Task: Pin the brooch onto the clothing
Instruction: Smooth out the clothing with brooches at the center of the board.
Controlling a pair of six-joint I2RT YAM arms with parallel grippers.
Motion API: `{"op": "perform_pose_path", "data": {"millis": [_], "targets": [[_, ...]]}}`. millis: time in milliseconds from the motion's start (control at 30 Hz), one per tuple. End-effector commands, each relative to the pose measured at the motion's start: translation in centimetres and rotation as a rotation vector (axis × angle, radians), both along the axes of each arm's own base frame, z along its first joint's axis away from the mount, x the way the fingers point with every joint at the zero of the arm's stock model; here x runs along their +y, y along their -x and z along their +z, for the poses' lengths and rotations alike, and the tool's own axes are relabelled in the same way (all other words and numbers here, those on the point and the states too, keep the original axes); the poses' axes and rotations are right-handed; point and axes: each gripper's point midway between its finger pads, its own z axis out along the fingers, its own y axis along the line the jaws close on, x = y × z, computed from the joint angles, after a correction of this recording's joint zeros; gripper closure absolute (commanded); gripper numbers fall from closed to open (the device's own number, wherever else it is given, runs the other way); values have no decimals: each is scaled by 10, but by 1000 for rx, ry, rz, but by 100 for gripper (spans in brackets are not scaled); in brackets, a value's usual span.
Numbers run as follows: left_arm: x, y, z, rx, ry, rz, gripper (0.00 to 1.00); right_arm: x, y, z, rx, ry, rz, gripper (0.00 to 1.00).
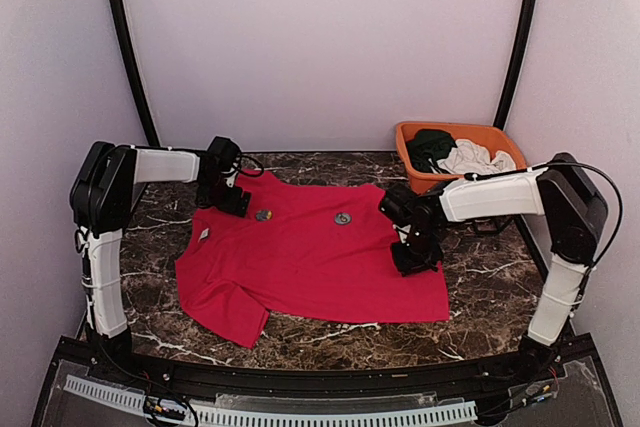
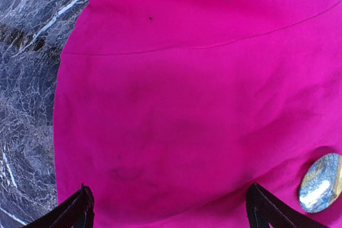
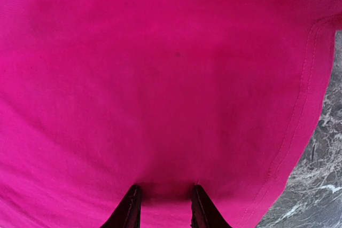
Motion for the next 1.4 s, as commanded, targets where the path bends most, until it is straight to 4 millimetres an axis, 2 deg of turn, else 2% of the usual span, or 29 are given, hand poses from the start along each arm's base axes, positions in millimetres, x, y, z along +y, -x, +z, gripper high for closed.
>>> {"op": "perform_pose_path", "data": {"millis": [0, 167, 333, 433, 533, 600, 667, 733, 767, 800, 833, 867, 900, 933, 967, 1000, 1033, 1067, 1100, 1133, 1167, 1200, 1300, 1333, 1367], "targets": [[18, 3, -13, 41, -63, 34, 1, -16, 32, -28, 92, 33, -62, 69], [26, 2, -23, 60, -50, 63, 1, -23, 54, -35, 126, 52, -66, 69], [31, 2, -24, 66, -50, 76, 1, -31, 62, -30, 132, 77, -74, 69], [32, 0, -20, 62, -40, 82, 1, -30, 61, -22, 126, 76, -64, 69], [28, -3, -9, 45, -17, 84, 1, -24, 48, -4, 79, 69, -51, 68], [27, -6, 7, 13, 0, 93, 1, -20, 35, 14, 30, 72, -51, 65], [28, -9, 29, -32, 11, 100, 1, -14, 19, 39, -38, 64, -62, 55], [30, -9, 56, -85, 19, 107, 1, -14, 8, 61, -94, 66, -74, 49], [30, -8, 78, -124, 31, 104, 1, -16, 5, 74, -124, 66, -77, 48], [30, -4, 86, -129, 38, 99, 1, -18, 2, 85, -157, 67, -82, 47], [30, 0, 111, -172, 58, 97, 1, -20, 0, 97, -190, 56, -81, 47], [29, 10, 133, -200, 88, 94, 1, -20, -1, 111, -231, 30, -78, 46], [25, 18, 145, -213, 119, 84, 1, -20, 0, 125, -273, -9, -67, 45], [23, 35, 169, -248, 159, 77, 1, -19, 1, 142, -325, -67, -58, 31], [18, 51, 165, -226, 190, 51, 1, -16, 1, 160, -382, -133, -34, 13], [15, 68, 196, -291, 232, 30, 1, -17, 5, 179, -431, -190, -14, 3], [11, 86, 186, -259, 264, 3, 1, -15, 8, 198, -488, -254, 20, 2], [9, 104, 216, -332, 317, -29, 1, -14, 12, 219, -556, -323, 61, 2], [0, 122, 207, -300, 369, -82, 1, -14, 17, 239, -615, -388, 98, 1], [-1, 140, 229, -358, 407, -130, 1, -14, 26, 254, -659, -449, 136, 1], [-7, 155, 222, -333, 441, -174, 1, -19, 36, 276, -726, -516, 160, 1], [-6, 171, 237, -376, 467, -201, 1, -25, 43, 287, -774, -553, 163, 1], [1, 211, 240, -412, 522, -212, 1, -48, 56, 304, -873, -594, 126, 1], [4, 219, 230, -406, 523, -210, 1, -54, 59, 306, -892, -596, 119, 1], [8, 230, 242, -466, 537, -218, 1, -58, 60, 305, -904, -593, 109, 1]]}}
